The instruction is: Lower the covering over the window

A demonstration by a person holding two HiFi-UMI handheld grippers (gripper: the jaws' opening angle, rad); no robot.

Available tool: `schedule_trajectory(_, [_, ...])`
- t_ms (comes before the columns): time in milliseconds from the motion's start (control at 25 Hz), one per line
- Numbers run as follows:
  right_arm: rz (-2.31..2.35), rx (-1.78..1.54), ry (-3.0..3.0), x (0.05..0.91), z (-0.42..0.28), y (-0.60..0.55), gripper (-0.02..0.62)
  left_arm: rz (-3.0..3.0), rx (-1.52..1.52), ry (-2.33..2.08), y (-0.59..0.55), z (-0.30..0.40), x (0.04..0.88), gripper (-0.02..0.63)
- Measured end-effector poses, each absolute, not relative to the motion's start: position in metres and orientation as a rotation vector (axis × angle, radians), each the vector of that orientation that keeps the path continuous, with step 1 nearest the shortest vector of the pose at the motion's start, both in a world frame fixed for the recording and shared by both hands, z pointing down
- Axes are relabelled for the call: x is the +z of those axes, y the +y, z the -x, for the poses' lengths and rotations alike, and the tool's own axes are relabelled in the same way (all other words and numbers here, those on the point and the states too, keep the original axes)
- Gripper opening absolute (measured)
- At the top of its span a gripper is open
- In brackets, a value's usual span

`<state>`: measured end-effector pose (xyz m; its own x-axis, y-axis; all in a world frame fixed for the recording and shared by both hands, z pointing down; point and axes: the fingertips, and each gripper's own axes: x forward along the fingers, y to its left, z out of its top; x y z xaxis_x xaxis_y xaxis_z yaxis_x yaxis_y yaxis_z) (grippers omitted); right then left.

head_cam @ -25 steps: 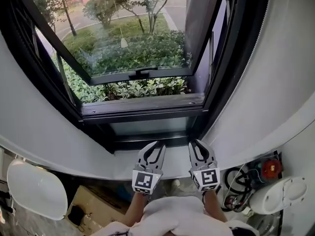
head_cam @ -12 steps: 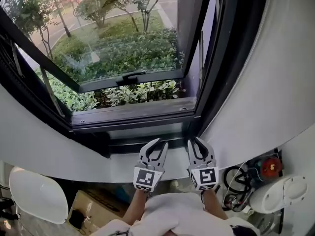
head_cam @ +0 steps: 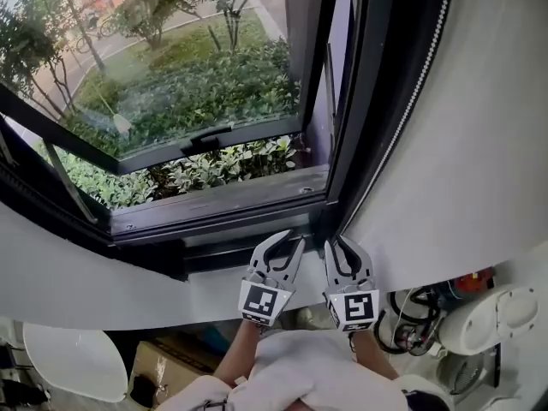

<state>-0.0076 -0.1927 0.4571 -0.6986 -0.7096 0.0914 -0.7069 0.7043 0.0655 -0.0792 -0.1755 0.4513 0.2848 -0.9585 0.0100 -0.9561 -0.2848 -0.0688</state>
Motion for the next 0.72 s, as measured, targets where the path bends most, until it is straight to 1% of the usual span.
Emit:
schedule_trajectory(440, [-1.413, 0.002, -2.667, 0.461, -0.015, -0.195, 0.066, 2.666, -0.084, 1.566, -0.200, 0.045, 0.456, 0.089])
schedule_trajectory(720, [-1.524, 0.014, -2.608, 0.463, -0.032, -0.190, 0.066, 2.720, -0.078, 1.472, -0.215, 0.026, 0.456, 0.089])
